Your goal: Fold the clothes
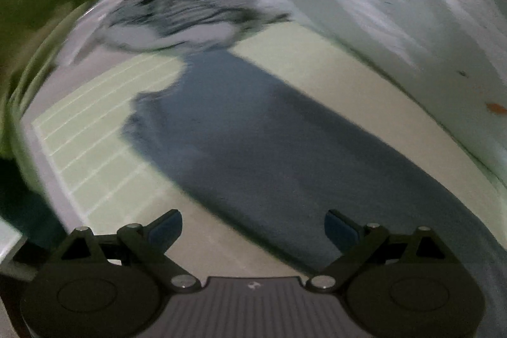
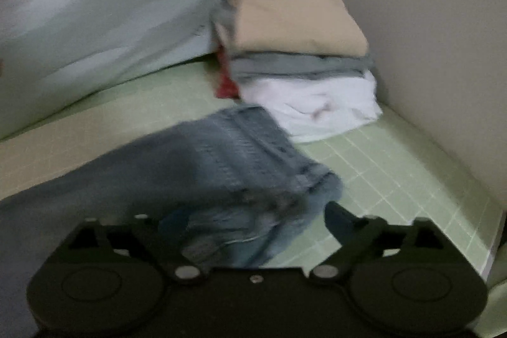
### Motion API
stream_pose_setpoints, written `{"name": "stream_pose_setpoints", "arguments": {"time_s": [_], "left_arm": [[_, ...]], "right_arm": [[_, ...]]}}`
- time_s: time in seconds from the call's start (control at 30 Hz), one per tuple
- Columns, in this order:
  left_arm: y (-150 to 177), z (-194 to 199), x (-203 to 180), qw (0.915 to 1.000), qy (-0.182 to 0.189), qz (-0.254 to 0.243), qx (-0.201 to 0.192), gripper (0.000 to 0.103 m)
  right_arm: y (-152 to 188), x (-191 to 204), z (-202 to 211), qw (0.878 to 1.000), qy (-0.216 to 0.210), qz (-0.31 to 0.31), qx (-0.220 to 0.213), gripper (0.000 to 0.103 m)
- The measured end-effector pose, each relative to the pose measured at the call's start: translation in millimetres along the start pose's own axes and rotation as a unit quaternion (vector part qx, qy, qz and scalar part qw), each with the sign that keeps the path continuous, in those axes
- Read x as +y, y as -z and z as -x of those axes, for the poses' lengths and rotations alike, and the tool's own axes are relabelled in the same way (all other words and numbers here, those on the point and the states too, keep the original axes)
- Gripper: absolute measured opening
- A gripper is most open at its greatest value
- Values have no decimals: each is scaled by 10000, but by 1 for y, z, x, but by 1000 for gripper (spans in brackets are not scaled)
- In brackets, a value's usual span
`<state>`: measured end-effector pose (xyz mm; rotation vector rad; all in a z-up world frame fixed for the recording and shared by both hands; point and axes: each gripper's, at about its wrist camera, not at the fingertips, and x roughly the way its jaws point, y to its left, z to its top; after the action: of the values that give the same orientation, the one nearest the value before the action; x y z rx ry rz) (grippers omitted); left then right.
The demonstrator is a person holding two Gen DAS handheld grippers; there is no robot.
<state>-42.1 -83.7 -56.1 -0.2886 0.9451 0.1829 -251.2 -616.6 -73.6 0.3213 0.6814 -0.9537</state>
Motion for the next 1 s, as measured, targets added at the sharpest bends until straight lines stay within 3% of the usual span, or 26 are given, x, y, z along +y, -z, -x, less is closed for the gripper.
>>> {"name": "stream_pose_setpoints", "arguments": {"time_s": [0.17, 0.37, 0.43, 0.7, 0.87, 0.9, 0.97, 1.0], "left_arm": [[-27, -27, 59, 9987, -160, 473, 119, 96], [-61, -65, 98, 9983, -208, 489, 225, 95], [-72, -77, 106, 9985, -137, 454, 271, 94], [-92, -107, 114, 9990, 168, 157, 391, 69], [-96, -115, 115, 9984, 298, 258, 394, 66], [-96, -115, 116, 9984, 295, 294, 375, 59], [-97, -116, 117, 9981, 293, 381, 385, 26], [-98, -117, 118, 9975, 362, 470, 390, 23]], "right_arm": [[17, 58, 27, 9988, -428, 70, 244, 98], [47, 133, 63, 9958, -642, 262, 604, 98], [56, 152, 72, 9956, -598, 353, 635, 98], [80, 203, 94, 9956, -406, 293, 786, 98], [89, 218, 98, 9952, -320, 361, 851, 98], [89, 218, 98, 9951, -311, 346, 872, 98], [91, 218, 99, 9951, -289, 320, 888, 98], [91, 216, 99, 9951, -273, 310, 894, 98]]}}
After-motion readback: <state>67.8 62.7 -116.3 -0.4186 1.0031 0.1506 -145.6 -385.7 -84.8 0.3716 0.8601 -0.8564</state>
